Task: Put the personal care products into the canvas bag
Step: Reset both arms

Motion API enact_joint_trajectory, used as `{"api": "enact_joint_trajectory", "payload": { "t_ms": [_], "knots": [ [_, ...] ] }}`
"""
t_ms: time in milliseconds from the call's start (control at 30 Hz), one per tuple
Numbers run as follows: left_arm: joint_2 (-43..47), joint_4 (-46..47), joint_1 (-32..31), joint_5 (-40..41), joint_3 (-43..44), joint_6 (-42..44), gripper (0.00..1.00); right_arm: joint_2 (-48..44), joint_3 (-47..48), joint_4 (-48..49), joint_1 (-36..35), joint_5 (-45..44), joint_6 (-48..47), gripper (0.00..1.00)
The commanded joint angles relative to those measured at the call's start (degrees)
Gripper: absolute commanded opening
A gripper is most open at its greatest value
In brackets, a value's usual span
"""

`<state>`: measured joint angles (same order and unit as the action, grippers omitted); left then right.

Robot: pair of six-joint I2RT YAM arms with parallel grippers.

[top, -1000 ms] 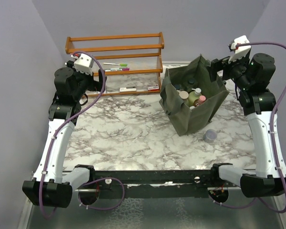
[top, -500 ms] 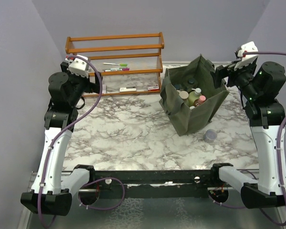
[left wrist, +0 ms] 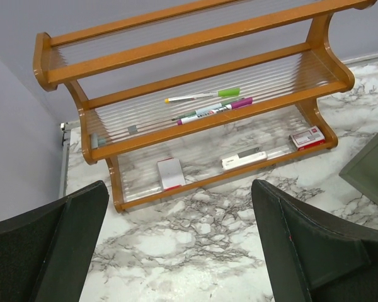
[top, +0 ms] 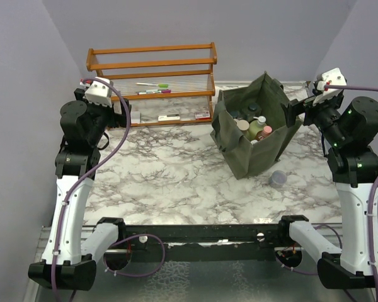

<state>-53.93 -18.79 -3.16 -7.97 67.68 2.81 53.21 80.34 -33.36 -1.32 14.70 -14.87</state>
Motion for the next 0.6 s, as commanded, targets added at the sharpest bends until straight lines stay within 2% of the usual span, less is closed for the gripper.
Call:
{"api": "enact_joint_trajectory", "payload": {
  "t_ms": [0, 233, 467, 567],
  "knots": [
    [2.17, -1.58, 0.56, 1.00, 0.61, -1.10, 0.99, -0.83, -0.62, -1.21, 1.52, 1.03, -0.35, 1.00],
    [3.53, -2.55, 1.50, 0.06, -0.40, -1.14, 0.99, -0.65, -0.65, -1.44, 2.36, 0.59, 1.73, 1.00],
    [2.97, -5.41, 1.93, -0.37, 3.55, -1.09, 0.99, -0.62, -0.08, -1.87, 2.92, -2.29, 3.37, 1.00],
    [3.15, -6.21, 2.02, -0.83, 3.93, -1.03, 0.99, -0.82, 0.95, -3.21, 3.63, -0.20, 3.45, 1.00]
  ]
}}
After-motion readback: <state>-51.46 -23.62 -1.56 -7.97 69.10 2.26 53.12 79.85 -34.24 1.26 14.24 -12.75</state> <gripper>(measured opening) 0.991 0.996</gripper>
